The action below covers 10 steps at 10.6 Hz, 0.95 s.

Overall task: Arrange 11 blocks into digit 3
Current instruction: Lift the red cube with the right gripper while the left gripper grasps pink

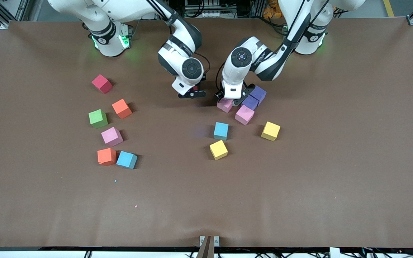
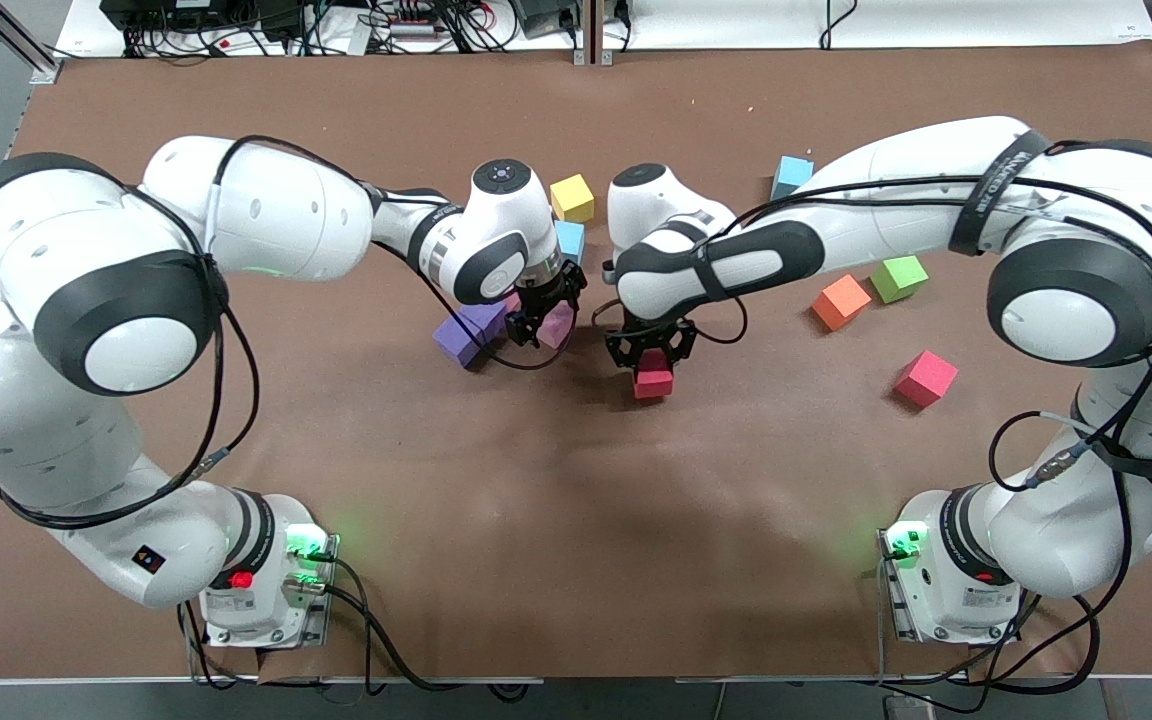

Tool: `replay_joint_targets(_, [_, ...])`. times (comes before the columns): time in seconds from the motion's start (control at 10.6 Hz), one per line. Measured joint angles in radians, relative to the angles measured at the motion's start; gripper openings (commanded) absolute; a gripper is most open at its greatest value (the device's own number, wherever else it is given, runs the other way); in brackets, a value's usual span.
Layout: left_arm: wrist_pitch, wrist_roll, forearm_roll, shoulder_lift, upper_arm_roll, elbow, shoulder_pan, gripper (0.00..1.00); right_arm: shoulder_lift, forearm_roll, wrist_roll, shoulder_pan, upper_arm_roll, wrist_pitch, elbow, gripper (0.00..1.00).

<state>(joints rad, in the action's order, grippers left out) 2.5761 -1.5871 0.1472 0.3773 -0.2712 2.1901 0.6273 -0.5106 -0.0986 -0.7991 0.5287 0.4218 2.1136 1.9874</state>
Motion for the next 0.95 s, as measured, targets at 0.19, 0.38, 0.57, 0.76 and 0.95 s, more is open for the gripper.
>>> replay_joint_targets(0.19, [0.016,-0.044,0.0,0.0,0.0,0.01,0.001,1.0,-0.022,0.0,-0.012,0.012,0.0,0.009,-0.011,0.12])
replay_joint_targets(0.38, [0.051,-0.046,0.0,0.0,0.0,0.026,0.003,1.0,-0.028,0.0,-0.023,0.012,-0.001,0.01,-0.014,0.13])
replay_joint_targets(0.57, [0.07,-0.046,-0.005,0.001,-0.001,0.032,0.01,1.0,-0.028,0.0,-0.051,0.012,-0.002,0.01,-0.015,0.14])
replay_joint_targets(0.76, [0.095,-0.046,-0.01,0.006,-0.001,0.038,0.024,1.0,-0.028,0.0,-0.061,0.011,-0.006,0.01,-0.015,0.14])
replay_joint_targets(0.95, [0.106,-0.046,-0.01,0.01,-0.001,0.045,0.026,1.0,-0.028,0.0,-0.062,0.006,-0.009,0.008,-0.016,0.15])
